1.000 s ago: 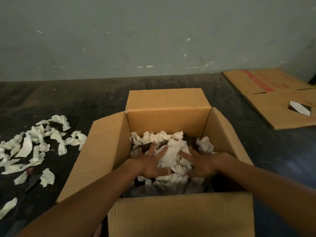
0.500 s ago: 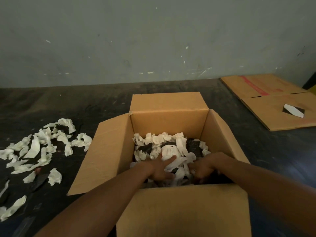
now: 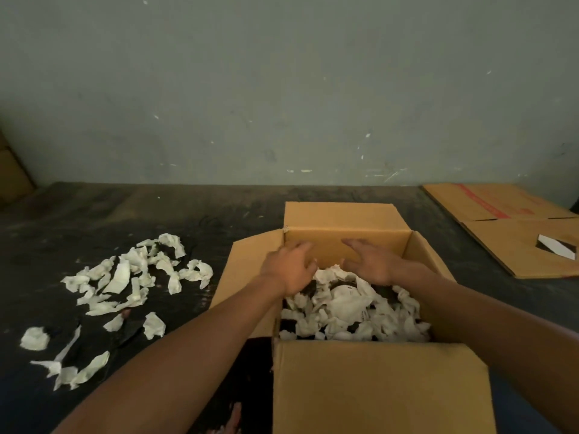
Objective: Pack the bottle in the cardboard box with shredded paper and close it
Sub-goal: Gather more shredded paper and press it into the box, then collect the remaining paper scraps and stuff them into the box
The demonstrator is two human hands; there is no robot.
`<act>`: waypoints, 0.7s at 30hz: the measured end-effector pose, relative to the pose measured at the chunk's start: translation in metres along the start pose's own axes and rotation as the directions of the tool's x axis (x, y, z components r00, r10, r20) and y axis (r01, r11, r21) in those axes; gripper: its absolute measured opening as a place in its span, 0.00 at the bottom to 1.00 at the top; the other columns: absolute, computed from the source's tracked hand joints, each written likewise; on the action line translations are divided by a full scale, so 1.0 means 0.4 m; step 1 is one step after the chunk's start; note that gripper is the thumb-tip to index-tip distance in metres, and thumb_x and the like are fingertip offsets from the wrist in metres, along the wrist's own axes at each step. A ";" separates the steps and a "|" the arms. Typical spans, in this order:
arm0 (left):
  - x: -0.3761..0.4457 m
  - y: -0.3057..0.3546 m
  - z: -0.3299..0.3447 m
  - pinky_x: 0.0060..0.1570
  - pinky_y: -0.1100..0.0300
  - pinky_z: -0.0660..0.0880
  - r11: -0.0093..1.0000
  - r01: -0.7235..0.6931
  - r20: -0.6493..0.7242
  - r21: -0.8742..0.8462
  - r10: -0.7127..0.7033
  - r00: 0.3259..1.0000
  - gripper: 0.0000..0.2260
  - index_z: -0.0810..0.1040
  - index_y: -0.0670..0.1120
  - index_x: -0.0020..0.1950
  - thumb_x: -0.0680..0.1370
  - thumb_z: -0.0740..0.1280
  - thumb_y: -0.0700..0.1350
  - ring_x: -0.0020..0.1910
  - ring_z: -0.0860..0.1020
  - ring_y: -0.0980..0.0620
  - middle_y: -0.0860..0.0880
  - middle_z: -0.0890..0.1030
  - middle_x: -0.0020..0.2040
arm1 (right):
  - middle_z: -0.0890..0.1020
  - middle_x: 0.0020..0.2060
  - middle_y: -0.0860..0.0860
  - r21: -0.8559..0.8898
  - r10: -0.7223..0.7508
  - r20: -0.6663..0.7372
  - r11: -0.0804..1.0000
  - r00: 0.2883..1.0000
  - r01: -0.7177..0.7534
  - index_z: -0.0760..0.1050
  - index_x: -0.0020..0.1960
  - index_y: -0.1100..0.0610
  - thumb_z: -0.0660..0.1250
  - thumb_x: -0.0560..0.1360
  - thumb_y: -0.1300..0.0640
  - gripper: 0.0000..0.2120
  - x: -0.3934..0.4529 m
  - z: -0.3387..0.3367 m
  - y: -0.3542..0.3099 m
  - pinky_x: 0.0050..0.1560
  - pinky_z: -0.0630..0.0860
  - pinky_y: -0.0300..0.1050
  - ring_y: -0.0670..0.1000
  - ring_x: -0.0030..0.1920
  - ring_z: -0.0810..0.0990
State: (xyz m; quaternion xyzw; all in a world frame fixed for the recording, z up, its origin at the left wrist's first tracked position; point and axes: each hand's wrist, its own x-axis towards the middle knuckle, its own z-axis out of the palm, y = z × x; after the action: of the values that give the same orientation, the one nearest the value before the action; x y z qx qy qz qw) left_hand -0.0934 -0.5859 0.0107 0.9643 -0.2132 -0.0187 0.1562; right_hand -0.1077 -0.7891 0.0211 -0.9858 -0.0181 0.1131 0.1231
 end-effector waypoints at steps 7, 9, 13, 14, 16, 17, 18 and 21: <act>-0.208 -0.229 -0.093 0.74 0.41 0.56 0.996 0.090 -0.094 0.015 -0.088 0.992 0.27 0.55 0.53 0.79 0.81 0.57 0.55 0.78 0.54 0.41 0.46 0.56 0.80 | 0.51 0.79 0.55 0.037 -0.052 -0.119 0.998 0.992 0.056 0.47 0.78 0.46 0.54 0.80 0.40 0.31 -0.042 0.087 -0.317 0.74 0.56 0.61 0.60 0.77 0.50; -0.283 -0.315 -0.114 0.74 0.40 0.55 0.989 0.145 -0.118 -0.010 -0.145 0.982 0.28 0.53 0.53 0.79 0.81 0.57 0.55 0.78 0.52 0.40 0.46 0.55 0.80 | 0.49 0.79 0.55 0.056 -0.080 -0.151 0.994 0.985 0.089 0.47 0.78 0.45 0.55 0.79 0.41 0.31 -0.051 0.135 -0.417 0.74 0.56 0.61 0.59 0.78 0.48; -0.459 -0.508 -0.106 0.75 0.39 0.54 0.960 0.265 -0.119 -0.090 -0.275 0.954 0.29 0.50 0.55 0.79 0.81 0.58 0.56 0.79 0.51 0.42 0.46 0.52 0.81 | 0.43 0.79 0.53 0.063 -0.171 -0.219 0.980 0.961 0.189 0.48 0.78 0.44 0.56 0.80 0.43 0.30 -0.097 0.253 -0.626 0.76 0.50 0.59 0.57 0.78 0.41; -0.510 -0.559 -0.093 0.75 0.39 0.53 0.947 0.302 -0.101 -0.106 -0.313 0.945 0.30 0.49 0.55 0.79 0.81 0.58 0.57 0.79 0.50 0.42 0.46 0.52 0.81 | 0.42 0.79 0.53 0.071 -0.201 -0.231 0.972 0.952 0.222 0.48 0.78 0.43 0.56 0.80 0.43 0.30 -0.113 0.289 -0.674 0.75 0.49 0.58 0.56 0.78 0.40; -0.609 -0.654 -0.059 0.75 0.38 0.52 0.913 0.385 -0.036 -0.133 -0.393 0.919 0.32 0.47 0.56 0.79 0.80 0.59 0.57 0.79 0.48 0.41 0.46 0.49 0.81 | 0.41 0.79 0.53 0.076 -0.259 -0.223 0.957 0.940 0.281 0.47 0.78 0.43 0.57 0.80 0.43 0.31 -0.141 0.373 -0.752 0.76 0.49 0.56 0.55 0.78 0.39; -0.656 -0.698 -0.041 0.75 0.37 0.52 0.895 0.424 -0.001 -0.141 -0.428 0.904 0.33 0.45 0.57 0.80 0.80 0.60 0.57 0.79 0.47 0.40 0.46 0.49 0.81 | 0.41 0.79 0.52 0.079 -0.275 -0.196 0.952 0.941 0.295 0.47 0.78 0.43 0.57 0.79 0.42 0.31 -0.153 0.420 -0.784 0.76 0.48 0.56 0.55 0.78 0.39; -0.700 -0.738 -0.023 0.74 0.37 0.51 0.877 0.459 0.034 -0.145 -0.459 0.888 0.35 0.44 0.57 0.80 0.79 0.61 0.58 0.79 0.47 0.40 0.45 0.48 0.81 | 0.40 0.79 0.52 0.086 -0.277 -0.156 0.952 0.948 0.293 0.46 0.78 0.42 0.57 0.79 0.41 0.32 -0.163 0.467 -0.812 0.76 0.48 0.57 0.55 0.78 0.39; -0.812 -0.836 0.035 0.74 0.36 0.49 0.820 0.555 0.153 -0.135 -0.536 0.830 0.38 0.40 0.57 0.79 0.78 0.61 0.60 0.78 0.44 0.37 0.44 0.45 0.81 | 0.38 0.78 0.53 0.083 -0.236 0.018 0.969 0.972 0.233 0.42 0.78 0.40 0.58 0.78 0.40 0.35 -0.184 0.601 -0.874 0.75 0.48 0.60 0.57 0.77 0.37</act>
State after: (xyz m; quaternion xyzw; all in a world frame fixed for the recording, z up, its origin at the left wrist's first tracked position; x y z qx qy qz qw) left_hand -0.2545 -0.1671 -0.1161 0.9649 0.0664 -0.1334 0.2162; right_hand -0.2368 -0.3976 -0.1033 -0.9693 -0.1316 0.1118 0.1751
